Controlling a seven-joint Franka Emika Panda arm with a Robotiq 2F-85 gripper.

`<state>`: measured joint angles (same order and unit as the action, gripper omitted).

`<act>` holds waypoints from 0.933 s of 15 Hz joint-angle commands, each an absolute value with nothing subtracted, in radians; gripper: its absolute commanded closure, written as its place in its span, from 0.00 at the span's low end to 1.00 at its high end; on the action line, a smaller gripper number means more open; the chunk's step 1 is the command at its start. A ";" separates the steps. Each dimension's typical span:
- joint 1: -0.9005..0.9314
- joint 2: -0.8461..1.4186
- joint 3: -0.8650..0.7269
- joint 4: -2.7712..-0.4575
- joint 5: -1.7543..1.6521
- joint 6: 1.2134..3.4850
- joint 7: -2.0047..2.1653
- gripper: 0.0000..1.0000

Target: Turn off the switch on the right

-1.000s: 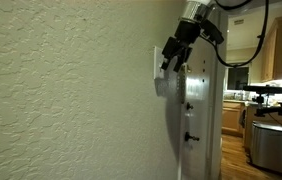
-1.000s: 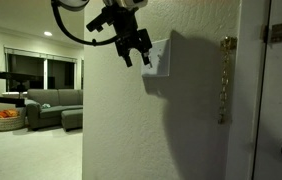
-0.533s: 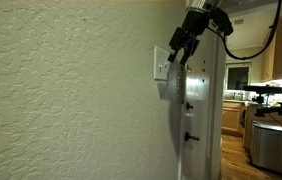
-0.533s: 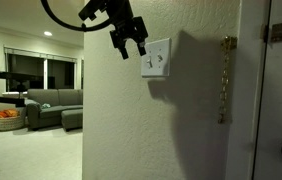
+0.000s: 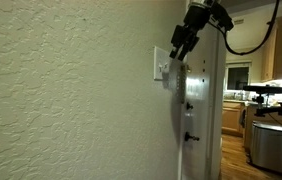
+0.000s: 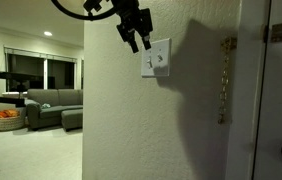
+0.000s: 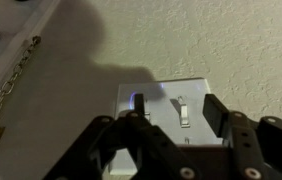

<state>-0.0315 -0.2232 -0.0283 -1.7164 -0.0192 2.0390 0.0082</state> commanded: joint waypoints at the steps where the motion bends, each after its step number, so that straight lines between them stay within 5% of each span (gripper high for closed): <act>1: -0.038 -0.180 -0.036 -1.649 -0.019 2.036 0.024 0.66; 5: -0.038 -0.125 -0.041 -1.609 -0.016 2.052 0.021 0.93; 9: -0.040 -0.076 -0.046 -1.574 -0.019 2.066 0.017 0.99; 14: -0.042 -0.080 -0.051 -1.563 -0.022 2.079 0.010 0.95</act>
